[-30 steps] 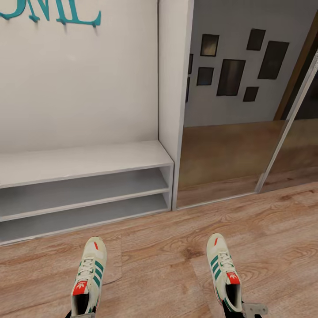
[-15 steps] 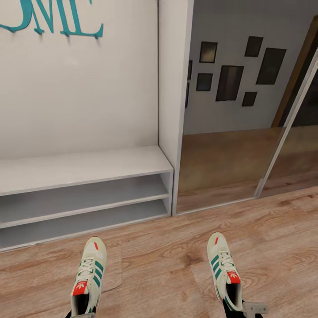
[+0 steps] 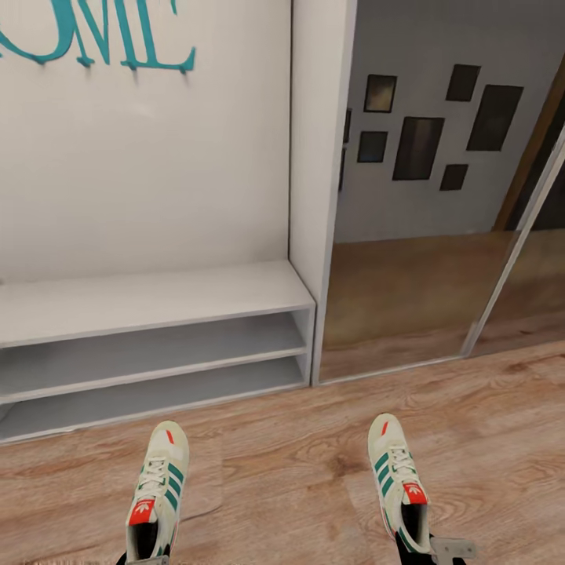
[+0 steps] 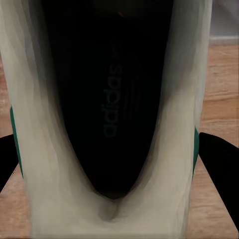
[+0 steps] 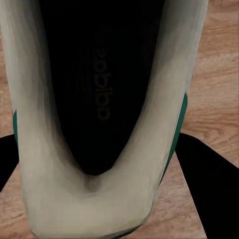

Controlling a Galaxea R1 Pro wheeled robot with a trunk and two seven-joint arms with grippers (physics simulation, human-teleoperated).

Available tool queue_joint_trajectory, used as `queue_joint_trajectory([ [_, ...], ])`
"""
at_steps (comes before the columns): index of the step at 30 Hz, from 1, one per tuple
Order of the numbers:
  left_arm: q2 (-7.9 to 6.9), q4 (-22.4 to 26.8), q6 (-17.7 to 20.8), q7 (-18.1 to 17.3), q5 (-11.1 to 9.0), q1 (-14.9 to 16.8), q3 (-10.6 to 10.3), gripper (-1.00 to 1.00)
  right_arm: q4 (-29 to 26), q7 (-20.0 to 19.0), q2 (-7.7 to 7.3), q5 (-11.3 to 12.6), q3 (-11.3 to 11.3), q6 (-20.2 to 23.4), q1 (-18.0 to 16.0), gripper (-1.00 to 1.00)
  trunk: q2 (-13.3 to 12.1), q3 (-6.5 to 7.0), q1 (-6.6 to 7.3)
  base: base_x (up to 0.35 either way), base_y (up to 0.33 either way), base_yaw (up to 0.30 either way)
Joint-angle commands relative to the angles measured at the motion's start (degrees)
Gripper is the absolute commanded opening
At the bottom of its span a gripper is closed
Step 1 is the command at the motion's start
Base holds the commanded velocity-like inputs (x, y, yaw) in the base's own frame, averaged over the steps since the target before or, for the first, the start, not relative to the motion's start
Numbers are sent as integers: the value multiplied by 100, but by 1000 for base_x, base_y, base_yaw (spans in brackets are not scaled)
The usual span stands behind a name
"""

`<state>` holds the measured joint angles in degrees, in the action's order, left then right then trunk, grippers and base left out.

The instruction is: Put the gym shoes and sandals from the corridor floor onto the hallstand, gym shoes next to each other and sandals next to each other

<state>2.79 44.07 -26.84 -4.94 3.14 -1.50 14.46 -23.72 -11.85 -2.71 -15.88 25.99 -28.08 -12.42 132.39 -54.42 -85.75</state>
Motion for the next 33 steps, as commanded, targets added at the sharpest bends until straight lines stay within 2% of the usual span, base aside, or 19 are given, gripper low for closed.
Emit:
queue_joint_trajectory([
  [1, 10, 11, -6, -51, 29, 1, 43, -100, 9, -37, 6, -41, 47, -28, -6, -100, 2, -6, 1, 0, 0, 256],
  [10, 23, 6, -6, -46, 21, 1, 43, -100, 24, 1, 7, -60, 45, -31, -6, -100, 2, -31, 1, 0, 0, 268],
  [16, 15, 5, -6, -43, 7, 1, 47, -100, 46, 423, 20, -69, 39, -33, -6, -100, 2, -57, 1, 0, 0, 271],
  [21, 19, 5, -6, -47, 12, 1, 39, -100, 161, 661, 117, -72, 38, -210, -6, -100, 2, -78, 1, 0, 0, 271],
  [25, 19, 3, -6, -50, 33, 1, 20, -100, 199, 683, 141, -73, 38, -433, -6, -100, 2, -94, 1, 0, 0, 272],
  [33, 26, 4, -6, -51, 57, 1, -14, -100, 194, 668, 132, -71, 34, -470, -6, -100, 2, -124, 1, 0, 0, 272],
])
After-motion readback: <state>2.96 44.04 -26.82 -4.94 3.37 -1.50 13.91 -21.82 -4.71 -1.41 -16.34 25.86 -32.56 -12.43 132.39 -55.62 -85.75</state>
